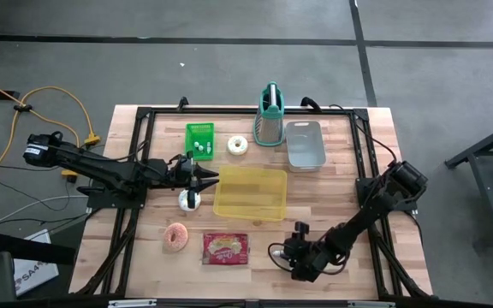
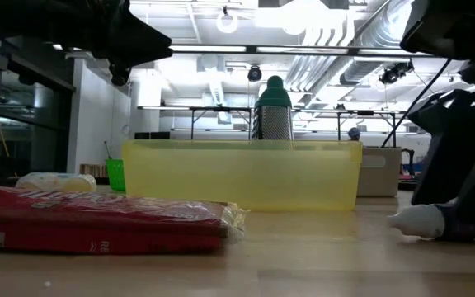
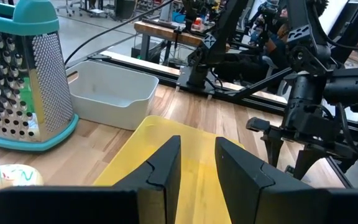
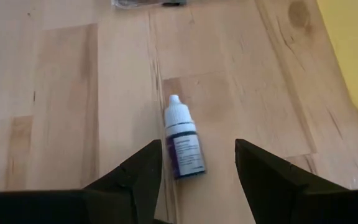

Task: Pick & Place Food Item
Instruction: Put the purple food coloring bottle into the green bin

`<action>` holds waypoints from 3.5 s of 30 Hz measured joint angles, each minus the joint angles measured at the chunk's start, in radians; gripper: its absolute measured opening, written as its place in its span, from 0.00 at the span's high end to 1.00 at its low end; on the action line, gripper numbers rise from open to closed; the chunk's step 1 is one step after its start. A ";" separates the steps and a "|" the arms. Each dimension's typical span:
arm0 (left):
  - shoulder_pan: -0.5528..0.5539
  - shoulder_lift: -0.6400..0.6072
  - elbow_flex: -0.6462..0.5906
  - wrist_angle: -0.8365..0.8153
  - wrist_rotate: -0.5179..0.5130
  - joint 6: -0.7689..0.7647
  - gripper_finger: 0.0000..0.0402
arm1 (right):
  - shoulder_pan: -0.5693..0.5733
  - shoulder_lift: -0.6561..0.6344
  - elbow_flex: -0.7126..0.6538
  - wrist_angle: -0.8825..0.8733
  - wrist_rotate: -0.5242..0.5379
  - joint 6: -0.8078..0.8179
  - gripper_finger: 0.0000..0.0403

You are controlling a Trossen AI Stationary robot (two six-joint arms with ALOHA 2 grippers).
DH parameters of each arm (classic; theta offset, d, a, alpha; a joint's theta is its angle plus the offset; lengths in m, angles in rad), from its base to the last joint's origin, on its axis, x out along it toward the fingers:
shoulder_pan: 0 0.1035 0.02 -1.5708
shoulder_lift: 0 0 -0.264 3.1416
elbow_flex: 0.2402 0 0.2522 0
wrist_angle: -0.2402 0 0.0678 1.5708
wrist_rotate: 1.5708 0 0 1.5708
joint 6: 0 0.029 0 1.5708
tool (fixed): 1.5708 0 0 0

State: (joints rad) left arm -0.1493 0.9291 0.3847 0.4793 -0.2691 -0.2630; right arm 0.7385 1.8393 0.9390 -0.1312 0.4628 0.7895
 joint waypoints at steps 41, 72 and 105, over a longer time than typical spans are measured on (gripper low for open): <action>0.000 0.000 0.000 0.000 0.004 0.001 0.76 | 0.008 0.048 0.001 0.049 -0.028 -0.034 0.81; -0.095 0.000 0.000 0.143 0.011 0.111 0.76 | -0.224 0.046 0.049 0.407 -0.146 -0.474 0.82; -0.139 0.000 0.000 0.101 0.012 0.223 0.76 | -0.486 0.044 0.278 0.356 -0.039 -0.759 0.82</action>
State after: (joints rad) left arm -0.2888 0.9291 0.3847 0.5798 -0.2573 -0.0398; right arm 0.2523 1.8832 1.2167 0.2248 0.4234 0.0309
